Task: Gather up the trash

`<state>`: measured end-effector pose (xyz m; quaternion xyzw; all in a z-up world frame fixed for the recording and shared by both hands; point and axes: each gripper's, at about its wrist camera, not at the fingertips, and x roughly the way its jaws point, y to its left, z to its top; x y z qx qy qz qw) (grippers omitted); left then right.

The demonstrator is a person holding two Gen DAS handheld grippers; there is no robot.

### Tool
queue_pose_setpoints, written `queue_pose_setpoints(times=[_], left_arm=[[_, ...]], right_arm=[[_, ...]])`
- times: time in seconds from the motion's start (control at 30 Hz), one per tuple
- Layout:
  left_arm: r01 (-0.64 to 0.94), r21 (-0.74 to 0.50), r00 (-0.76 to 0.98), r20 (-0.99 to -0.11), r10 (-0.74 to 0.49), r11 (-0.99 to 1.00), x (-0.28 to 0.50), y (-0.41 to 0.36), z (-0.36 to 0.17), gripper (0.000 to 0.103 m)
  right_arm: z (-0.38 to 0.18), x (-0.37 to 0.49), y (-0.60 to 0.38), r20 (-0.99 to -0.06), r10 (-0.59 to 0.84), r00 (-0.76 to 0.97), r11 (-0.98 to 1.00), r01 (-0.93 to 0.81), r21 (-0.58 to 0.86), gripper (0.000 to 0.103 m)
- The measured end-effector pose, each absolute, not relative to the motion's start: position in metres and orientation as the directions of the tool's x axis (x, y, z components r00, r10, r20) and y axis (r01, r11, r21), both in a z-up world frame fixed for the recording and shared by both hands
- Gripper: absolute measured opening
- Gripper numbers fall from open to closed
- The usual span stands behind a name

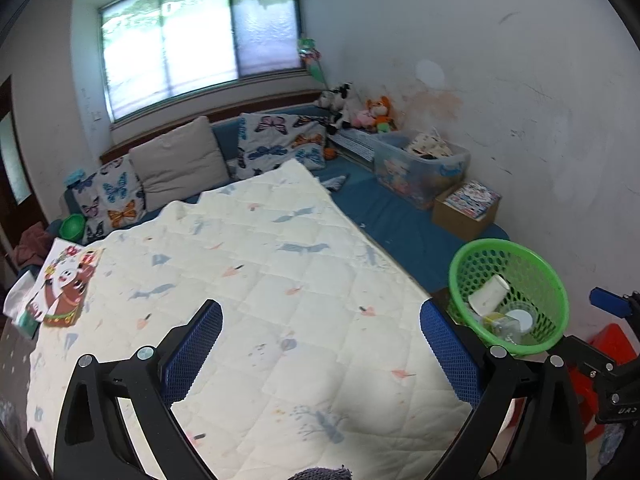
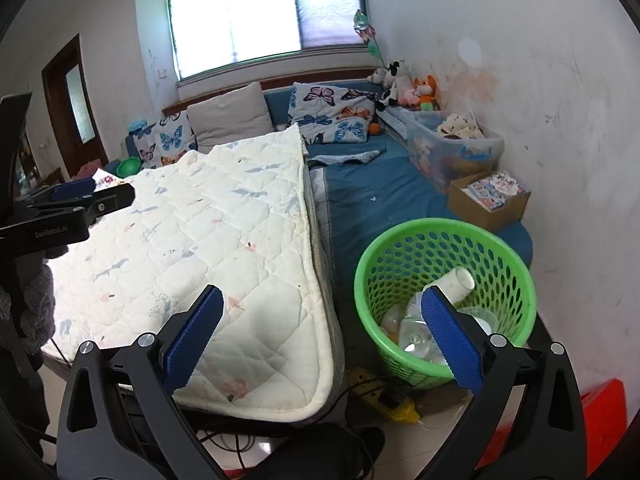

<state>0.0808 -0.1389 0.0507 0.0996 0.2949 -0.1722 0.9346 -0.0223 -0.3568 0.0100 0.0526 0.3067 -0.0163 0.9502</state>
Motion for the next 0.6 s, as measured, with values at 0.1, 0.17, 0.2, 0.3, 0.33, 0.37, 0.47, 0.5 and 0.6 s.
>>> queue_pose_setpoints(times=[0.1, 0.17, 0.2, 0.3, 0.33, 0.37, 0.47, 0.5, 0.6], left_arm=[[0.364, 0.073, 0.772, -0.581, -0.257, 0.928, 0.074, -0.129, 0.051, 0.096], [0.352, 0.077, 0.780, -0.576, -0.246, 0.933, 0.070, -0.125, 0.051, 0.096], [0.345, 0.080, 0.784, -0.572, -0.241, 0.935, 0.067, -0.121, 0.051, 0.096], [0.321, 0.069, 0.793, -0.564, -0.228, 0.945, 0.062, -0.110, 0.051, 0.096], [0.314, 0.059, 0.793, -0.565, -0.227, 0.948, 0.060, -0.106, 0.051, 0.096], [0.308, 0.051, 0.792, -0.567, -0.226, 0.950, 0.059, -0.101, 0.050, 0.096], [0.292, 0.048, 0.793, -0.570, -0.214, 0.955, 0.056, -0.093, 0.047, 0.096], [0.283, 0.045, 0.793, -0.572, -0.208, 0.958, 0.055, -0.089, 0.045, 0.096], [0.267, 0.023, 0.788, -0.581, -0.204, 0.963, 0.054, -0.080, 0.041, 0.096]], right_arm=[[0.012, -0.022, -0.350, -0.580, 0.004, 0.814, 0.994, 0.060, 0.091, 0.099], [0.013, -0.022, -0.348, -0.578, 0.010, 0.816, 0.994, 0.057, 0.098, 0.099], [0.013, -0.021, -0.346, -0.576, 0.015, 0.817, 0.993, 0.054, 0.103, 0.099], [0.013, -0.021, -0.341, -0.575, 0.029, 0.818, 0.992, 0.045, 0.114, 0.099], [0.013, -0.021, -0.340, -0.575, 0.034, 0.818, 0.992, 0.041, 0.116, 0.099], [0.014, -0.021, -0.338, -0.576, 0.036, 0.817, 0.993, 0.038, 0.115, 0.099], [0.015, -0.020, -0.333, -0.576, 0.045, 0.816, 0.993, 0.025, 0.113, 0.099], [0.015, -0.021, -0.331, -0.575, 0.050, 0.816, 0.993, 0.020, 0.114, 0.099], [0.017, -0.021, -0.326, -0.574, 0.056, 0.817, 0.994, 0.010, 0.111, 0.099]])
